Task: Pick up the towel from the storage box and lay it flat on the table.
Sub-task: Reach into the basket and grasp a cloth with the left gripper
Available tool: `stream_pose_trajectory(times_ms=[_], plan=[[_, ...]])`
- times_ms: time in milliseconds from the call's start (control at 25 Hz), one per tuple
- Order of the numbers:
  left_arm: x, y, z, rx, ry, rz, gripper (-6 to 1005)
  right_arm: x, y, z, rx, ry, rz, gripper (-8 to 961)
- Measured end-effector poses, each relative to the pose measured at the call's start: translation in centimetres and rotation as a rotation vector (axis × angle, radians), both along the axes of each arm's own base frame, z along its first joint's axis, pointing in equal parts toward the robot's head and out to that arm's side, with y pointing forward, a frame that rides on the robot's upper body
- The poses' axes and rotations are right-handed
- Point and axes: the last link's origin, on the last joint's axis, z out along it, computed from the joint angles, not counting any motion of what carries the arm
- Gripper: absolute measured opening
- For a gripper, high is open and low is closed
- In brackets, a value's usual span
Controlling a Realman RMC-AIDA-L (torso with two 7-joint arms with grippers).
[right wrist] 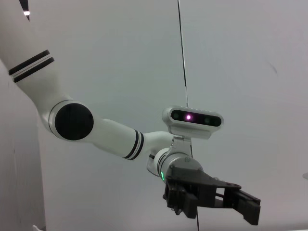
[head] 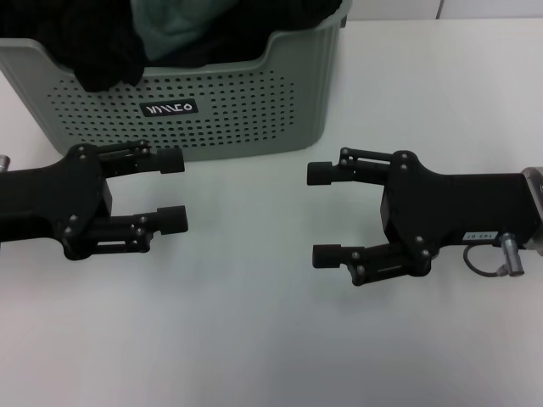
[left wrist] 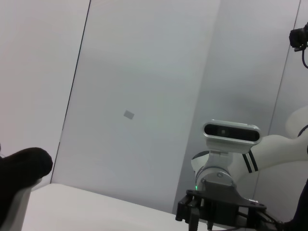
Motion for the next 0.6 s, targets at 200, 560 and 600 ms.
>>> stream_pose_trajectory(times_ms=[200, 560, 600], plan=[[-0.3, -0.5, -0.1, 0.045, -0.007, -0.022, 750, -0.4, 0.6, 0.3, 0.041, 0.019, 0.010, 861], [-1.0, -1.7, 0.4, 0.096, -0.048, -0.020, 746, -0.8, 0.6, 0.2, 0.047, 0.029, 0.021, 861], [-1.1, -1.8, 0.3, 0.098, -0.050, -0.018, 746, -0.8, 0.6, 0.1, 0.045, 0.031, 0.020, 861]])
